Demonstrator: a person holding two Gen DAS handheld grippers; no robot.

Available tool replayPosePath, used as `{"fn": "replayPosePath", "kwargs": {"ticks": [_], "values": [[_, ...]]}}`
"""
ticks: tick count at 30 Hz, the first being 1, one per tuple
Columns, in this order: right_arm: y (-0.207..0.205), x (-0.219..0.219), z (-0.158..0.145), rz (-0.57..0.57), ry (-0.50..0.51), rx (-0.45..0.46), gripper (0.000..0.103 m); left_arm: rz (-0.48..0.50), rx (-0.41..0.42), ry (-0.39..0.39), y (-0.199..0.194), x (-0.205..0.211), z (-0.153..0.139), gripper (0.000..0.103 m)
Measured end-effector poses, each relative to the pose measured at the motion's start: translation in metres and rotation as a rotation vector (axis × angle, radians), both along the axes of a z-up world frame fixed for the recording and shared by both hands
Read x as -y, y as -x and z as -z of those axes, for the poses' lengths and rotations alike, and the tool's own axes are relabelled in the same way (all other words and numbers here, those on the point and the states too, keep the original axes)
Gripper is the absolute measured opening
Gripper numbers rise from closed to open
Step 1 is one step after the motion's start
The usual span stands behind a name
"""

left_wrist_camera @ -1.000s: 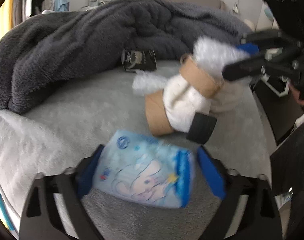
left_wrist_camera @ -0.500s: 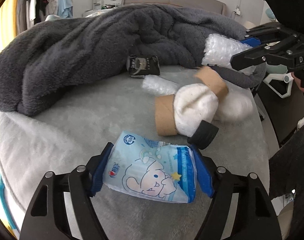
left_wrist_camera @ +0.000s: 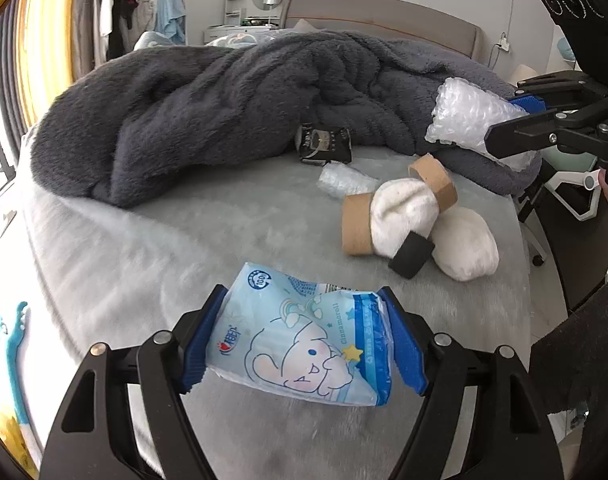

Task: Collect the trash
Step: 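Carry both items to the black bin and open the left gripper to drop the packet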

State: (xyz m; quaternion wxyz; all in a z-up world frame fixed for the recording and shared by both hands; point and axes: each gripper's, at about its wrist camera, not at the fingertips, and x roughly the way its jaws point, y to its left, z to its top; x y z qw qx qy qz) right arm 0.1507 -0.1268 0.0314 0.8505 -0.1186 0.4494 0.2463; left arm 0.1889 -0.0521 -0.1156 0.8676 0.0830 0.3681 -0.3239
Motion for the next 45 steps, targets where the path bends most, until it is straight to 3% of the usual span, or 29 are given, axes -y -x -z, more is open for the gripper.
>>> {"fn": "replayPosePath", "kwargs": {"ticks": [20, 29, 36, 42, 45], "values": [[0.031, -0.064, 0.012, -0.017, -0.092, 0.024, 0.027, -0.219, -0.001, 0.043, 0.055, -0.076, -0.021, 0.077], [0.03, -0.093, 0.032, -0.024, -0.146, 0.017, 0.027, -0.364, -0.046, -0.022, 0.064, -0.116, 0.004, 0.077], [0.024, -0.124, 0.034, -0.042, -0.197, 0.019, 0.027, -0.49, -0.091, -0.022, 0.062, -0.156, 0.02, 0.077], [0.019, -0.155, 0.05, -0.06, -0.184, -0.002, 0.027, -0.584, -0.167, -0.008, 0.063, -0.191, 0.036, 0.077], [0.016, -0.17, 0.057, -0.074, -0.186, -0.016, 0.027, -0.615, -0.181, -0.041, 0.065, -0.204, 0.042, 0.077]]}}
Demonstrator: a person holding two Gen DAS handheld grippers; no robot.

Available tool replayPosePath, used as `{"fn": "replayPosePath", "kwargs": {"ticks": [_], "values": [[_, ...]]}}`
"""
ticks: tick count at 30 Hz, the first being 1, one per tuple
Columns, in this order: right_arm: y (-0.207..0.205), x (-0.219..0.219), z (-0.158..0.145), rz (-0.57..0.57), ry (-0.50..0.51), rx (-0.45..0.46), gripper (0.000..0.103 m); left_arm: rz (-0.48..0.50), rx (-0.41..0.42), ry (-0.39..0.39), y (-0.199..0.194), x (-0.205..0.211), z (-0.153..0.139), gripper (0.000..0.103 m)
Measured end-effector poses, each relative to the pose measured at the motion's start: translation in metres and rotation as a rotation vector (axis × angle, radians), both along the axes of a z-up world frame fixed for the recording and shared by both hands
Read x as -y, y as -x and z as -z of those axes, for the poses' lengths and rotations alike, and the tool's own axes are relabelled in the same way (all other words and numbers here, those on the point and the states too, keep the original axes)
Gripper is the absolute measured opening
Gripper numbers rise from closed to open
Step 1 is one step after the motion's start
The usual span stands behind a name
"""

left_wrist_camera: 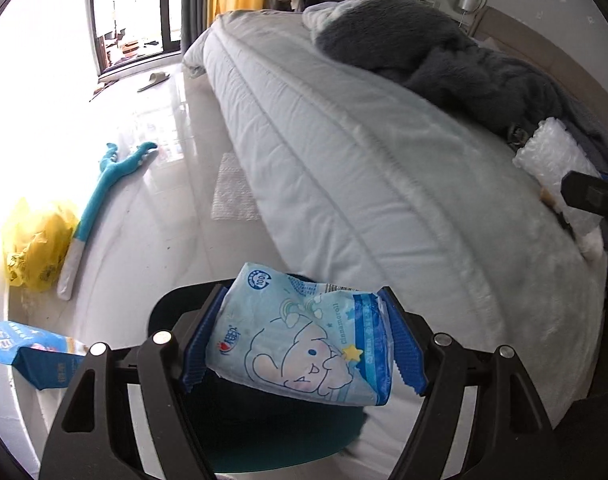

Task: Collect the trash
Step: 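Carry both items to the black bin and open the left gripper to drop the packet, then open the right gripper over the black bin to drop the bubble wrap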

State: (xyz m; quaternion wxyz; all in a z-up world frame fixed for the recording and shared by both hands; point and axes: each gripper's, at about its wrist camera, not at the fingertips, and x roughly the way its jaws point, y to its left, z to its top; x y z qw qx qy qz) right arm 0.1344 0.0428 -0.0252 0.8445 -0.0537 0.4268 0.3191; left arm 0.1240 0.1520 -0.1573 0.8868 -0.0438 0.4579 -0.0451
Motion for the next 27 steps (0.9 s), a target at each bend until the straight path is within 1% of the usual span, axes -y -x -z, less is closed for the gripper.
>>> {"fn": "replayPosePath", "kwargs": {"ticks": [3, 8, 11, 13, 16, 18, 19, 20, 21, 27], "values": [[0.0, -0.02, 0.005, -0.025, -0.001, -0.005, 0.027, -0.032, -0.041, 0.035, 0.001, -0.015, 0.007, 0.077], [0.003, -0.05, 0.012, -0.073, 0.001, -0.014, 0.027, -0.069, -0.099, 0.044, 0.0, -0.034, 0.021, 0.077], [0.004, -0.067, 0.018, -0.095, 0.008, -0.02, 0.027, -0.092, -0.152, 0.068, 0.001, -0.047, 0.034, 0.077], [0.001, -0.077, 0.022, -0.107, 0.011, -0.031, 0.027, -0.111, -0.202, 0.087, 0.001, -0.058, 0.043, 0.077], [-0.002, -0.085, 0.031, -0.113, 0.014, -0.051, 0.027, -0.126, -0.256, 0.11, 0.002, -0.07, 0.053, 0.078], [-0.004, -0.089, 0.037, -0.115, 0.006, -0.072, 0.027, -0.126, -0.281, 0.122, 0.003, -0.076, 0.057, 0.082], [-0.006, -0.092, 0.04, -0.114, 0.002, -0.084, 0.027, -0.127, -0.287, 0.126, 0.004, -0.079, 0.057, 0.083], [-0.007, -0.093, 0.043, -0.113, -0.001, -0.092, 0.027, -0.125, -0.29, 0.126, 0.005, -0.08, 0.057, 0.088], [-0.009, -0.096, 0.045, -0.113, -0.003, -0.1, 0.027, -0.125, -0.288, 0.123, 0.007, -0.083, 0.055, 0.09], [-0.015, -0.119, 0.062, -0.125, 0.024, -0.123, 0.027, -0.152, -0.241, 0.103, 0.016, -0.101, 0.041, 0.09]]}}
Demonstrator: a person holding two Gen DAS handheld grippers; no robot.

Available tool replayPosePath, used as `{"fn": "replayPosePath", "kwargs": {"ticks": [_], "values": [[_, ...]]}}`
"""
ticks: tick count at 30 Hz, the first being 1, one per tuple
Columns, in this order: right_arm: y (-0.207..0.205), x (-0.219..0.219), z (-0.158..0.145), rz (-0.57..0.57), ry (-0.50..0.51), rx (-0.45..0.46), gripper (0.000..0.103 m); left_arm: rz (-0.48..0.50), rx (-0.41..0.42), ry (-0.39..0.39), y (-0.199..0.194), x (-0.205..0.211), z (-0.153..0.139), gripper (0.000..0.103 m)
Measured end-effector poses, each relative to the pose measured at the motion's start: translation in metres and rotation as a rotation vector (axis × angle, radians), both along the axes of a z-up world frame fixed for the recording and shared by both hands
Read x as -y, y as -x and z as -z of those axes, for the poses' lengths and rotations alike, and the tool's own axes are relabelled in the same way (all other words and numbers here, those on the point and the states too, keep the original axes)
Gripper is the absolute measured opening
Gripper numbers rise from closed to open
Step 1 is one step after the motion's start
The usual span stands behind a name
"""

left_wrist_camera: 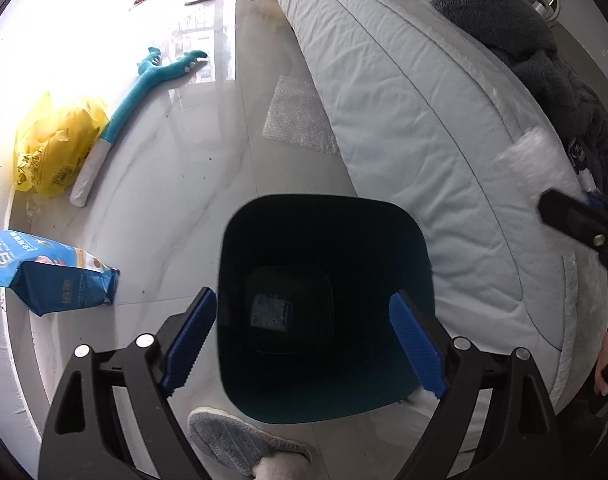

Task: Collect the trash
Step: 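Open the right gripper over the black bin to drop the bubble wrap, then move both tools back over the bed toward the remaining items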

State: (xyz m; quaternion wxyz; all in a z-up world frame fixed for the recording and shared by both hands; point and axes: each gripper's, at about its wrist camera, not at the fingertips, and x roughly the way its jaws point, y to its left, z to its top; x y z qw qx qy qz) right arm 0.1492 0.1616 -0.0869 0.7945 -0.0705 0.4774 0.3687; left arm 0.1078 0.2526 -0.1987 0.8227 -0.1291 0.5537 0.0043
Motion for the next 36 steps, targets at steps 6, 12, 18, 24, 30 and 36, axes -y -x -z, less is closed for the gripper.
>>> {"fn": "replayPosePath", "kwargs": {"ticks": [6, 12, 18, 24, 30, 36], "values": [[-0.003, -0.024, 0.027, -0.002, 0.023, -0.05, 0.027, -0.036, 0.109, 0.016, 0.008, -0.021, -0.028, 0.087], [0.0, -0.041, 0.051, -0.015, 0.073, -0.086, 0.027, -0.045, 0.261, 0.021, 0.015, -0.031, -0.068, 0.08], [0.007, -0.063, 0.074, -0.045, 0.116, -0.116, 0.027, -0.023, 0.396, -0.012, 0.018, -0.028, -0.099, 0.077], [0.015, -0.081, 0.094, -0.09, 0.145, -0.147, 0.028, -0.007, 0.476, 0.011, 0.017, -0.022, -0.116, 0.073], [0.024, -0.084, 0.095, -0.122, 0.15, -0.146, 0.033, -0.02, 0.512, 0.034, 0.018, -0.023, -0.124, 0.073], [0.024, -0.068, 0.08, -0.119, 0.13, -0.129, 0.055, -0.026, 0.57, 0.029, 0.017, -0.016, -0.139, 0.073]]}}
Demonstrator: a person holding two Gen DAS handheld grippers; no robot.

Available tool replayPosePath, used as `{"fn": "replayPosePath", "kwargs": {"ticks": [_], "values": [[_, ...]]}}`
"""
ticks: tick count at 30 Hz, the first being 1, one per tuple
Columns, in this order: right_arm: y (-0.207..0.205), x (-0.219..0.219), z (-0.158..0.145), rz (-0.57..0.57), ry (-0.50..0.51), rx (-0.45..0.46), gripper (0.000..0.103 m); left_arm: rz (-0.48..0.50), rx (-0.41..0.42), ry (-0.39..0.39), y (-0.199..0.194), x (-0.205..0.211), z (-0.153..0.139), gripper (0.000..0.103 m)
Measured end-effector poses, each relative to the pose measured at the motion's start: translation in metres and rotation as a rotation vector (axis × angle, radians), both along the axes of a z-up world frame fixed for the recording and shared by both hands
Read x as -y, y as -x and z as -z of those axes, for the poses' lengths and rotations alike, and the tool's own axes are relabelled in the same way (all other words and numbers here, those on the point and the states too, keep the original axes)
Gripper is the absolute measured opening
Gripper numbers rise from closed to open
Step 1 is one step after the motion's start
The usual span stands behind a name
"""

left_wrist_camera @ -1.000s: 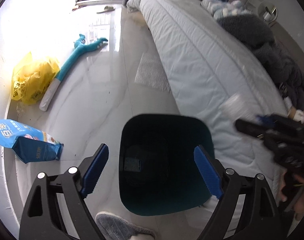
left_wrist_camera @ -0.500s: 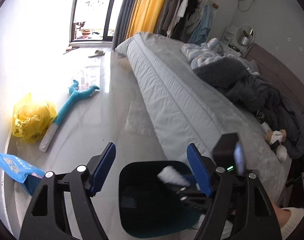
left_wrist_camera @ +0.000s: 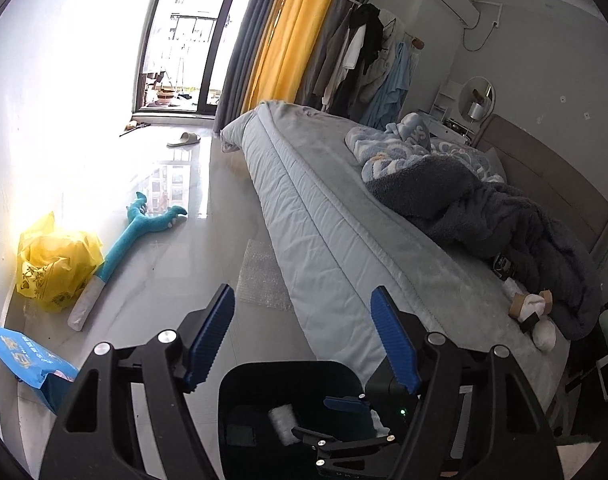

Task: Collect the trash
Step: 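Move both tools back over the bed toward the remaining items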

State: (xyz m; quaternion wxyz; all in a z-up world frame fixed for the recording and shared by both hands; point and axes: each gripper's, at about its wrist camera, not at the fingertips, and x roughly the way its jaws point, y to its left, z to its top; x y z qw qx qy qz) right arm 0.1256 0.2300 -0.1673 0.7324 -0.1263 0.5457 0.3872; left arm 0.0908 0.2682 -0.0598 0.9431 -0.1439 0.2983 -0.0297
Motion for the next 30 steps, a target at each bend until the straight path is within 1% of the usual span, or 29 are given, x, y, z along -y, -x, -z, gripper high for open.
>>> {"fn": "replayPosePath", "kwargs": {"ticks": [2, 5, 9, 12, 15, 17, 22, 30], "values": [[0.001, 0.007, -0.006, -0.002, -0.001, 0.014, 0.055, -0.002, 0.013, 0.007, -0.002, 0.003, -0.004, 0.073], [0.002, 0.021, -0.018, -0.002, -0.027, 0.026, 0.055, 0.006, 0.037, -0.005, -0.008, 0.016, -0.01, 0.073], [0.004, 0.036, -0.045, -0.014, -0.072, 0.073, 0.055, 0.023, 0.052, -0.036, -0.014, 0.036, -0.012, 0.074], [0.007, 0.05, -0.066, -0.023, -0.093, 0.126, 0.055, 0.043, 0.064, -0.049, -0.017, 0.051, -0.013, 0.076], [0.006, 0.064, -0.079, -0.017, -0.105, 0.151, 0.055, 0.062, 0.072, -0.04, -0.022, 0.065, -0.015, 0.08], [0.005, 0.077, -0.087, -0.006, -0.118, 0.164, 0.055, 0.072, 0.074, -0.019, -0.026, 0.073, -0.015, 0.081], [0.001, 0.105, -0.097, 0.018, -0.129, 0.187, 0.055, 0.091, 0.082, -0.004, -0.033, 0.088, -0.019, 0.083], [-0.003, 0.155, -0.109, 0.077, -0.145, 0.228, 0.055, 0.135, 0.094, -0.019, -0.043, 0.123, -0.023, 0.087]]}}
